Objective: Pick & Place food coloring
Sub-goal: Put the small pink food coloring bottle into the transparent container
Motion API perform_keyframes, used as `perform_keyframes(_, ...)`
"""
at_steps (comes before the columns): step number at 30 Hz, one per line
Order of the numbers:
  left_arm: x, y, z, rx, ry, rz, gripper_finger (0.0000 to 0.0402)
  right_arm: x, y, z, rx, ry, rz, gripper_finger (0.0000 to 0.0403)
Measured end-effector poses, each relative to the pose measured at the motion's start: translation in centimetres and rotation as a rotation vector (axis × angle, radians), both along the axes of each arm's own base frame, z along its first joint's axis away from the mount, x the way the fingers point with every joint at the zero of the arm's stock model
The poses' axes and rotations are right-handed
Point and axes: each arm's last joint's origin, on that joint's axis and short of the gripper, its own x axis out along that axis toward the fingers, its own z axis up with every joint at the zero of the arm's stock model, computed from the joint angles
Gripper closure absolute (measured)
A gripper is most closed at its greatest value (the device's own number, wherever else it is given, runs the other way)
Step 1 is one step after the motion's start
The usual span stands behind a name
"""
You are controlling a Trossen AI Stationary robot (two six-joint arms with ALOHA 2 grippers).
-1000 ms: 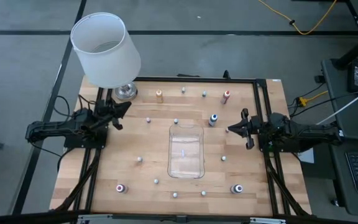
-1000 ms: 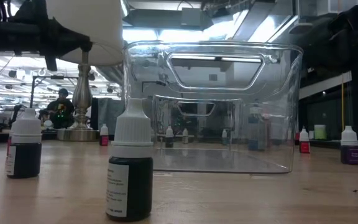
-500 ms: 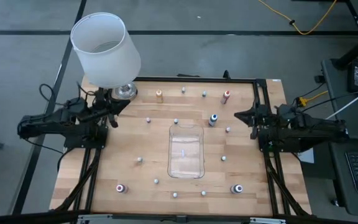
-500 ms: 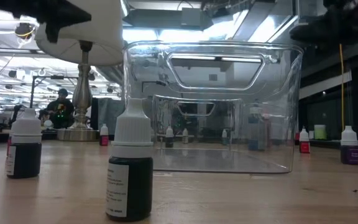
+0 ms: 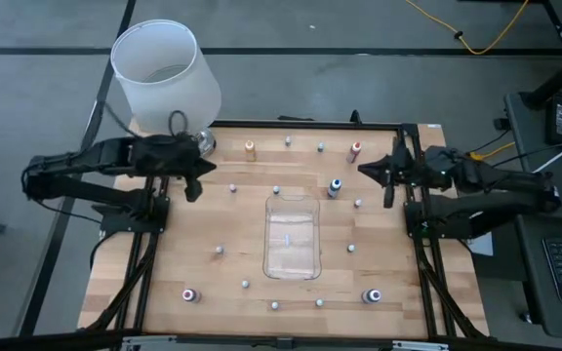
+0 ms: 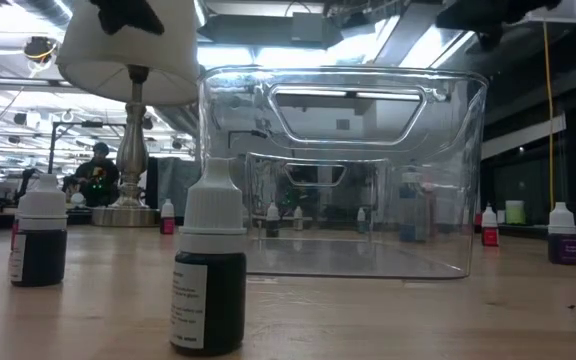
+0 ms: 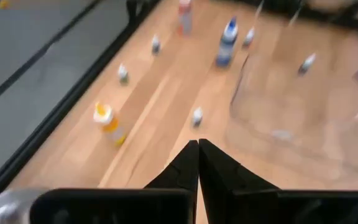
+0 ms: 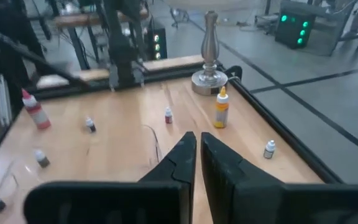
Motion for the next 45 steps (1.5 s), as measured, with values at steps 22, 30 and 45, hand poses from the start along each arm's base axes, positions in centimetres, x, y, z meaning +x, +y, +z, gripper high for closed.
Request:
perform_keyframes(22,6.4,1.2,-8.9,-0.062,0.547,-0.009,0.0201,2.2,-0.1,-1.0,0.046,0.09,-0.007,0.0375)
perform_keyframes(30,7.4,1.4,-13.1,-0.022,0.498,-0.028,0.0183,2.2,-0.1,-1.0,0.047,0.09,-0.006,0.0375)
perform_keyframes(45,8.2,2.5,-18.9,0.03,0.519,0.021,0.0185,2.2,-0.1,-1.0,0.047,0.092,-0.005,0.0375)
